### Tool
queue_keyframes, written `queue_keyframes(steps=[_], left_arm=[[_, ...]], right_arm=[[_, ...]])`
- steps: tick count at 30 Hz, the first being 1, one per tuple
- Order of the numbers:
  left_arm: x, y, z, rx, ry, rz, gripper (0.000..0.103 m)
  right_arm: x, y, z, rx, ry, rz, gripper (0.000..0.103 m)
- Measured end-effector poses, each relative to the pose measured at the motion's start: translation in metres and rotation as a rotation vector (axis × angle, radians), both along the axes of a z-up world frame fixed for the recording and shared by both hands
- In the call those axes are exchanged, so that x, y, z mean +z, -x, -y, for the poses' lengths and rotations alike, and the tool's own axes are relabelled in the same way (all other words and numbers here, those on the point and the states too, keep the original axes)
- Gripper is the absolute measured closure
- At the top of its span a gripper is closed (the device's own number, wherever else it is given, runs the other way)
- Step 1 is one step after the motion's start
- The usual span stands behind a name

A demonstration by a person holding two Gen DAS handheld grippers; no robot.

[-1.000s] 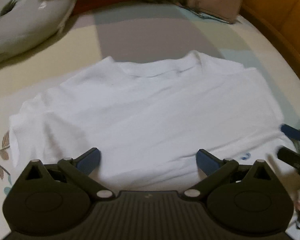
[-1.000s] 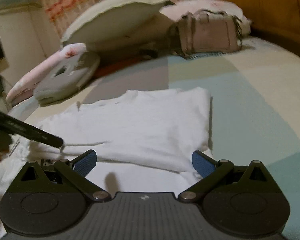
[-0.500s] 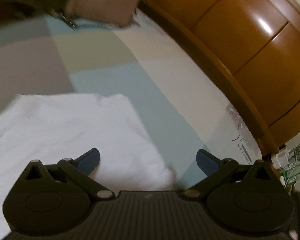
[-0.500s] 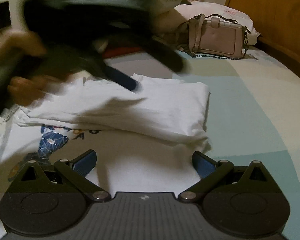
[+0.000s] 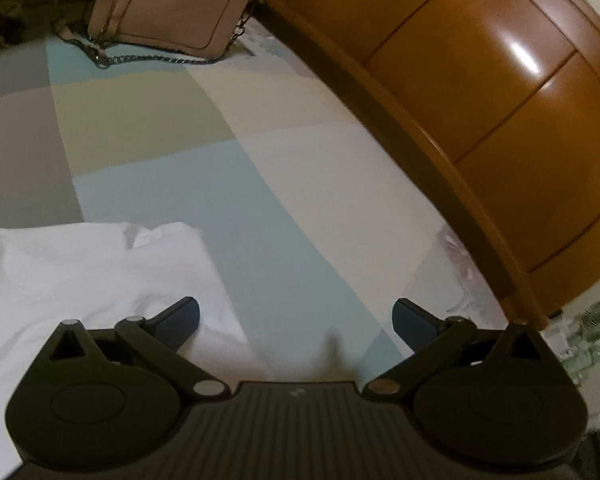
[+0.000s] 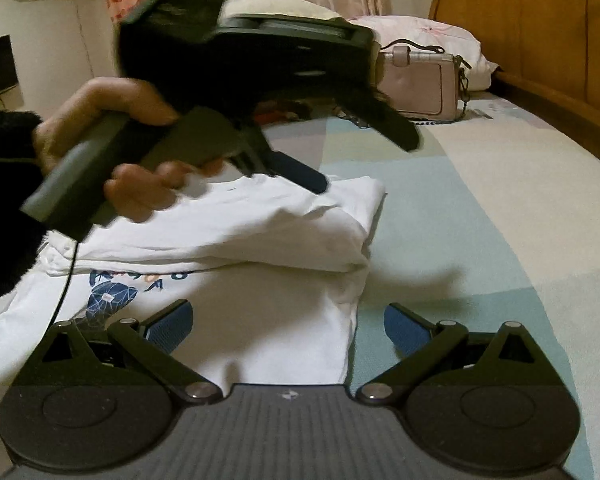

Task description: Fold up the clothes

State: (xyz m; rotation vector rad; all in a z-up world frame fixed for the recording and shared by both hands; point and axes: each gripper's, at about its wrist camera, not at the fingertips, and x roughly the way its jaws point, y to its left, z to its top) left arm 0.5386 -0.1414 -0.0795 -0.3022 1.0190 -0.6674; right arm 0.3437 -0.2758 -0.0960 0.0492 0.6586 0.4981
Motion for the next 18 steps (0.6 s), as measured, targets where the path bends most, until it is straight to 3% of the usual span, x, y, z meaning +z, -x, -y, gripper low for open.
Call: queue_keyframes(steps=[3, 5, 8, 11, 15, 18], left_arm=[[-0.019, -0.012, 0.011, 0.041, -0.024, -0.01, 0.001], [-0.02, -0.013, 0.013, 0.051, 0.043, 0.013, 0.001], [-0.022, -0.018, 0.027, -0.031, 0.131, -0.053, 0.001], [-0.007, -0.005, 0.03, -0.06, 0.036, 0.004, 0.001], [0.011, 0.024, -0.008, -0.034, 0.029, 0.064, 0.001], [0.007, 0.049, -0.037, 0.008, 0.007, 0.062, 0.001]], right_arm=[[-0.001, 0.0, -0.002, 0.001, 0.022, 0.005, 0.0], [-0.002, 0.0, -0.002, 0.002, 0.026, 0.007, 0.0], [-0.003, -0.001, -0.002, 0.007, 0.013, -0.001, 0.0], [-0.003, -0.001, -0.003, 0.009, 0.015, -0.002, 0.0], [-0.002, 0.001, -0.003, 0.013, 0.012, 0.0, 0.0], [-0.002, 0.001, -0.003, 0.014, 0.011, -0.002, 0.0]])
